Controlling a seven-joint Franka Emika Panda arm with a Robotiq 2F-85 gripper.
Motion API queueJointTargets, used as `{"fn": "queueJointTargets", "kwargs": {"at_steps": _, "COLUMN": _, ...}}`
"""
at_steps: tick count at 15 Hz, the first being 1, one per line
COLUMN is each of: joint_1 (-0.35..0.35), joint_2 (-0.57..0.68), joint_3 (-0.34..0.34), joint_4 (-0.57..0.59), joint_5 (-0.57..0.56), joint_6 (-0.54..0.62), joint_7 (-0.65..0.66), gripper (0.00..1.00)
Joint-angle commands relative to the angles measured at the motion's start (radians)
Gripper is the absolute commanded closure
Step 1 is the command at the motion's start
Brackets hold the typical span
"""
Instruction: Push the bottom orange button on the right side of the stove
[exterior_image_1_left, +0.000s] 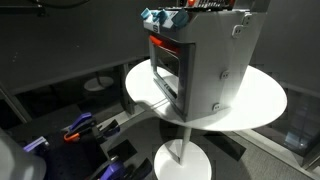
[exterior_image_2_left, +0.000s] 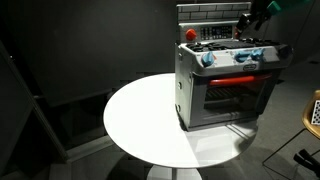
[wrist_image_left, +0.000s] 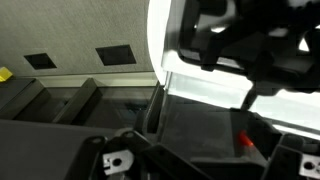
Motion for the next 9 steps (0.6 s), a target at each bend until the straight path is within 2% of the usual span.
{"fn": "queueJointTargets", "kwargs": {"at_steps": 1, "joint_1": 0.013, "joint_2": 0.029, "joint_3": -0.018, "joint_4": 0.040, "joint_5": -0.009, "joint_6": 0.013, "joint_7": 0.015, "gripper": 0.00}}
{"fn": "queueJointTargets", "kwargs": {"at_steps": 9, "joint_1": 0.015, "joint_2": 0.043, "joint_3": -0.031, "joint_4": 0.053, "joint_5": -0.019, "joint_6": 0.025, "joint_7": 0.018, "gripper": 0.00}}
